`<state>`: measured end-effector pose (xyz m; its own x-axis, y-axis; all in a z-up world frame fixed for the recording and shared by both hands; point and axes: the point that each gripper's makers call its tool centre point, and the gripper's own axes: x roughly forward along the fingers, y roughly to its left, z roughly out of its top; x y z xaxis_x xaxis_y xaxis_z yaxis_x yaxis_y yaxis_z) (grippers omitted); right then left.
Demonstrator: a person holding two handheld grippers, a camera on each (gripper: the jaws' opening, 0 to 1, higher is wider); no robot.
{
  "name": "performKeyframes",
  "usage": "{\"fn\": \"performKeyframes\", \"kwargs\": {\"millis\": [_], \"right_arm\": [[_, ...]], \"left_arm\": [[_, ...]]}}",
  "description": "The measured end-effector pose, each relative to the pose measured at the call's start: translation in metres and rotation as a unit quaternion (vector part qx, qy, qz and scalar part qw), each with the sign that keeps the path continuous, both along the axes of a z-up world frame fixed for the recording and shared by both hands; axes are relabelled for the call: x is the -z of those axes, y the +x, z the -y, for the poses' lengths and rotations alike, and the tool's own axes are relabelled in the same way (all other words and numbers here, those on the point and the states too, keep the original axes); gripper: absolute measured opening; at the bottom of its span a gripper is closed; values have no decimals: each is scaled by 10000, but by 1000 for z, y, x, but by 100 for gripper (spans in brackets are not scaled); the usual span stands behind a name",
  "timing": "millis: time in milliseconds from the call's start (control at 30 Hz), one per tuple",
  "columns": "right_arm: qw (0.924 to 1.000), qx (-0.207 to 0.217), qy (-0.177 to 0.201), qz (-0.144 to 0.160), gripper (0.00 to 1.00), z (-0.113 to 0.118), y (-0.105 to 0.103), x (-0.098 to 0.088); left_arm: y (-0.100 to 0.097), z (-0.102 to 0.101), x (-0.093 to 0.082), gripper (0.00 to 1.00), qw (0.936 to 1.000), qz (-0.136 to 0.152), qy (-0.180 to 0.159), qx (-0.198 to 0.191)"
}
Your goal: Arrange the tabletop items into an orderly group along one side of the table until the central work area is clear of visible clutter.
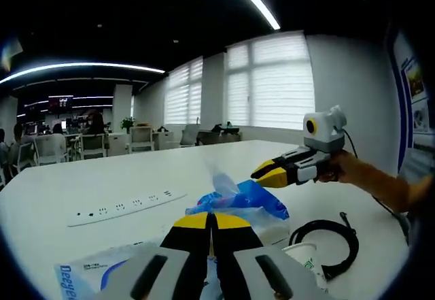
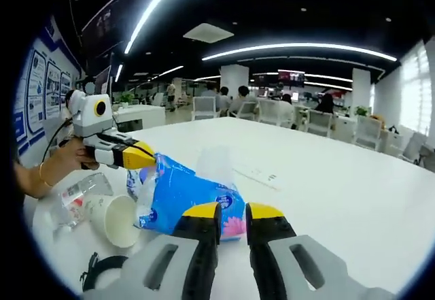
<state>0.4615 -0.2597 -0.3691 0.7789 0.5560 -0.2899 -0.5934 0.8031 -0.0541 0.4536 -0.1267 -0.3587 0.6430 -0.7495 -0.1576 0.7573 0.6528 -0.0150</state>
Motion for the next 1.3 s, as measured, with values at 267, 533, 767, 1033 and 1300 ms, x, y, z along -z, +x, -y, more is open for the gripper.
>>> {"fn": "performKeyframes", "kwargs": {"millis": [267,533,767,1033,1300], "right_arm": [[9999,-9,1,-113,13,-5,8,15],[9999,13,-18,-158,12,-4,9,20],[9997,145,-57,-171,12,2,13,23],[9996,214,-3,-208,12,2,19,29],[9991,294,116,-299,13,2,21,40]], "left_arm": [[2,-2,3,0,9999,-93,-53,-10],[0,-1,2,0,10000,-70,-6,47],[-1,-2,3,0,9999,-101,-8,65],[0,-4,4,0,9998,-184,-46,43],[1,-4,6,0,9998,-206,-27,41]]}}
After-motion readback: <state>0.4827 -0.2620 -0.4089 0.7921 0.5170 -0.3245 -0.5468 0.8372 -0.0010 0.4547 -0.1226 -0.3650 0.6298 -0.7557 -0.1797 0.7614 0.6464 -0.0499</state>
